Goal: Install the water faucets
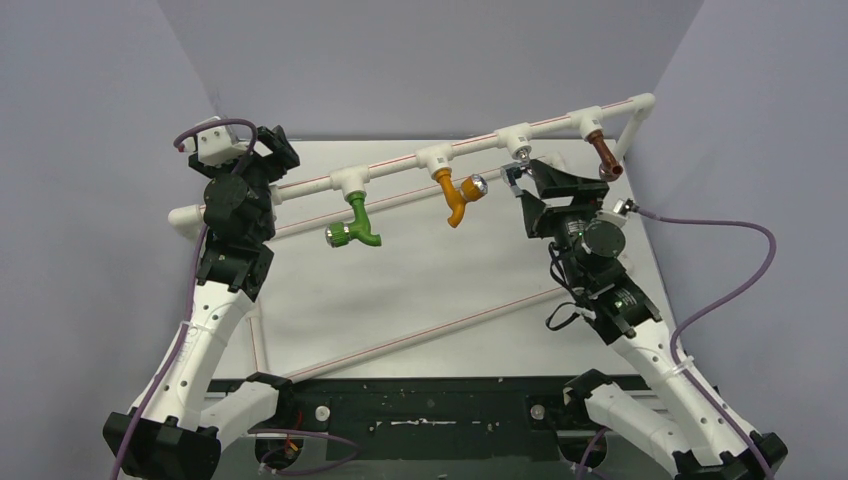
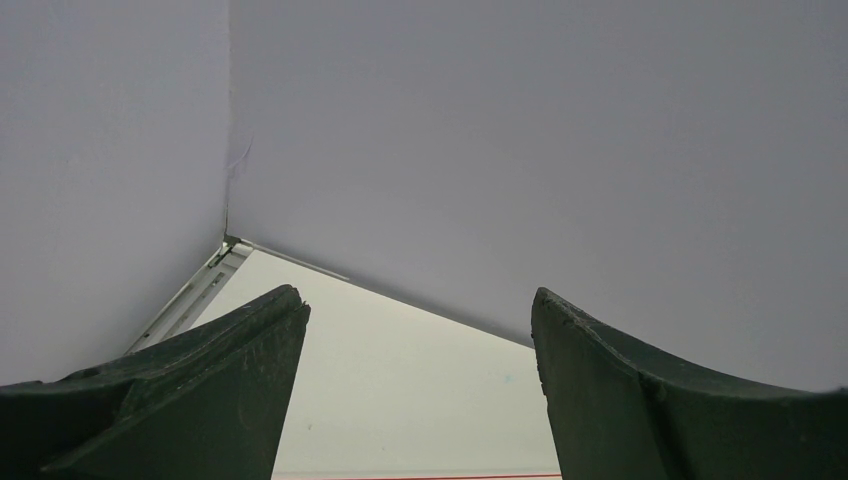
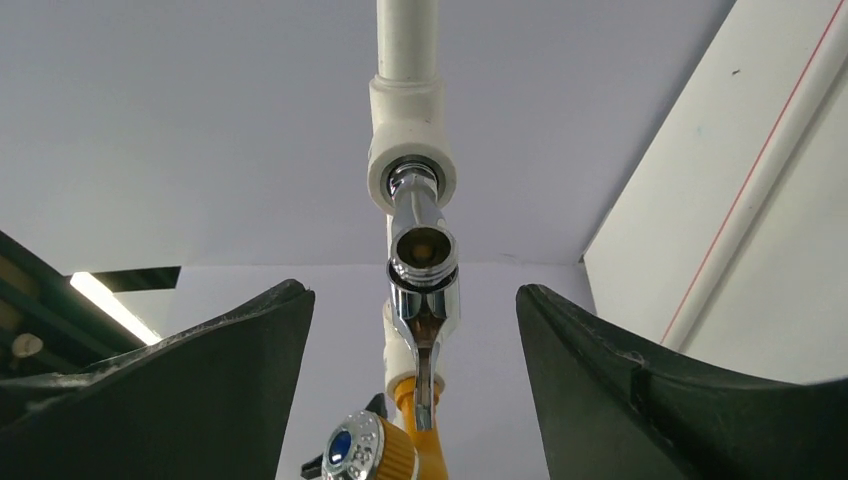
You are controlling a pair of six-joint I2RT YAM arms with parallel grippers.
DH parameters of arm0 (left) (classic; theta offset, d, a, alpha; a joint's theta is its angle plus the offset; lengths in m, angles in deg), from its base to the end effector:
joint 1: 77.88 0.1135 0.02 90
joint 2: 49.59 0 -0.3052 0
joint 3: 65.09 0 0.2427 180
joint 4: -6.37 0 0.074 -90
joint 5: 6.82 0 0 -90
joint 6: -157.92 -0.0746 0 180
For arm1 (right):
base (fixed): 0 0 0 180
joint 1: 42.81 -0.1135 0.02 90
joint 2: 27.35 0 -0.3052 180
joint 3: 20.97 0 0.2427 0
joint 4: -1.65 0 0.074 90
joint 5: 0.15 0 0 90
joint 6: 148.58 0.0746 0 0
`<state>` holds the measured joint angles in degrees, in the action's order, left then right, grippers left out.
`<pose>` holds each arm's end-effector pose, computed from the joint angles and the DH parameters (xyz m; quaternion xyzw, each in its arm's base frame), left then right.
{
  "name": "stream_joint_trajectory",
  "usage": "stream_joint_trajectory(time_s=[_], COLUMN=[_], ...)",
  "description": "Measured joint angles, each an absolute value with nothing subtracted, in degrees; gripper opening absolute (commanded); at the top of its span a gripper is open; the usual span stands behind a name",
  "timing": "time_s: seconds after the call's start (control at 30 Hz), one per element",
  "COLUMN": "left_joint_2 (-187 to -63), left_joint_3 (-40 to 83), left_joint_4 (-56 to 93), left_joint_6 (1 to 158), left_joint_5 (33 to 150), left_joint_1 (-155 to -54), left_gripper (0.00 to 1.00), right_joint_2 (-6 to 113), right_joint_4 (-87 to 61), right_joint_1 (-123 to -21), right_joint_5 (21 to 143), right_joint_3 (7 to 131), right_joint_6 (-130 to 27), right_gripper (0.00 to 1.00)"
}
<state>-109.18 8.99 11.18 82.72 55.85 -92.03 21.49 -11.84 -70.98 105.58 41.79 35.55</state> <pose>0.2399 -0.0252 0.4610 -0.1841 0.6256 -0.0381 0.7571 0.1863 0.0768 0.4028 0.4613 0.5325 0.5693 0.4237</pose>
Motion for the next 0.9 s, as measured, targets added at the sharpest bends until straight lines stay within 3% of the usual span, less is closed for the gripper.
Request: stream_joint_trajectory(time_s=[0.17, 0.43, 0.63, 0.9], left_joint_2=[-109.2, -109.2, -109.2, -109.2], left_joint_3=[9.0, 9.0, 9.0, 9.0], left_joint_4=[11.2, 11.2, 11.2, 11.2], left_joint_6=[82.7, 82.7, 82.7, 82.7], left_joint_5=[55.8, 55.8, 55.8, 55.8], left_joint_1=[-92.0, -92.0, -92.0, -92.0], left_gripper=[0.8, 0.8, 0.8, 0.8], right_joint_2=[15.6, 10.7, 10.9, 15.8], right_joint_4=[-18.7, -23.9, -23.9, -25.6], right_joint_1=[-70.9, -70.9, -70.9, -70.9], right_joint_5=[107.0, 107.9, 105.7, 93.4], right_joint_3=[41.9, 46.3, 51.1, 53.6], right_joint_6=[28.4, 3.8, -23.1, -61.0], right_gripper=[0.77, 0.79, 0.88, 0.88])
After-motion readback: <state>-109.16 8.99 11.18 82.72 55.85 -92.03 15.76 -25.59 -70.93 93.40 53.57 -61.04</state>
